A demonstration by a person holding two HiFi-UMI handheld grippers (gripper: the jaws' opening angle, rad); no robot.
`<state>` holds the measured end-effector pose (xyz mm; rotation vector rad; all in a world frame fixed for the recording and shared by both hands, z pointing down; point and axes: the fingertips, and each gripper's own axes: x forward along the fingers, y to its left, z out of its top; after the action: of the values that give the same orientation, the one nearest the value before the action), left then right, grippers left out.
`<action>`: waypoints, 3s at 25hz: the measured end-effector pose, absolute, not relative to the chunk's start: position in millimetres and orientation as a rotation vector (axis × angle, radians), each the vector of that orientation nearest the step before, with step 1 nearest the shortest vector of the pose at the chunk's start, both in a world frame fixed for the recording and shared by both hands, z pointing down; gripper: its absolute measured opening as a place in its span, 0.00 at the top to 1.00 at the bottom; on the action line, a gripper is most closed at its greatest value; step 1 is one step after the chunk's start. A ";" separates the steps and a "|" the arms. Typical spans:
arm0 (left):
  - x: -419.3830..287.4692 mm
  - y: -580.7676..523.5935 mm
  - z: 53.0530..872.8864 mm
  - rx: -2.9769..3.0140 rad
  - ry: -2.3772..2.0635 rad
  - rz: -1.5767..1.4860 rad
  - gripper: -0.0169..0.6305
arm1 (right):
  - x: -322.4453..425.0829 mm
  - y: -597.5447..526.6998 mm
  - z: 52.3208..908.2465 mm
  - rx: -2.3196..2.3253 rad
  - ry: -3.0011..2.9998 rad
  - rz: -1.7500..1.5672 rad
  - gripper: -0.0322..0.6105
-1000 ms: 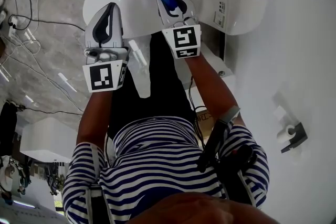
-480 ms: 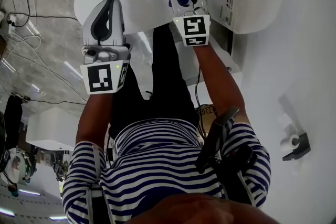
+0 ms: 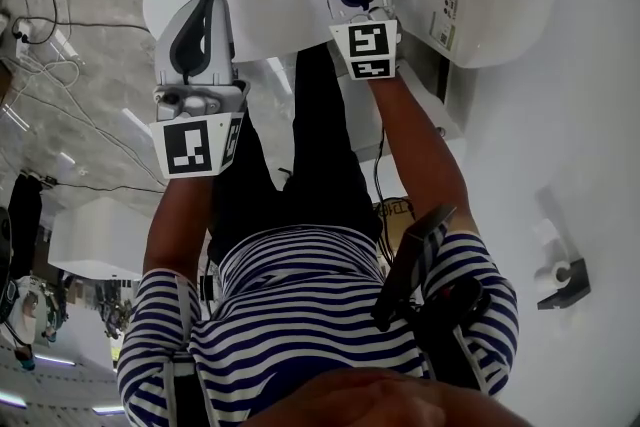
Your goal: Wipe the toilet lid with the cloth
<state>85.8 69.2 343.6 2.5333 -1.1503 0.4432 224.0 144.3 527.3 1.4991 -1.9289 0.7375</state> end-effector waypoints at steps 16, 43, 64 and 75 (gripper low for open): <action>-4.2 54.7 336.3 2.465 -1.285 0.423 0.97 | 87.9 140.3 528.1 1.276 -2.057 0.726 0.78; -209.4 55.4 348.1 2.278 -1.540 0.399 0.97 | -159.2 126.3 547.5 0.930 -2.220 0.676 0.78; -227.7 56.1 337.8 2.269 -1.552 0.373 0.97 | -183.3 110.5 513.1 0.913 -2.267 0.646 0.78; -140.3 57.0 280.5 2.349 -1.492 0.324 0.97 | -68.6 90.6 408.1 1.097 -2.271 0.589 0.77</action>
<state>-140.3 57.0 280.5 2.3486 -1.4919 0.3243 -68.6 90.6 408.1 1.0967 -2.2708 0.5885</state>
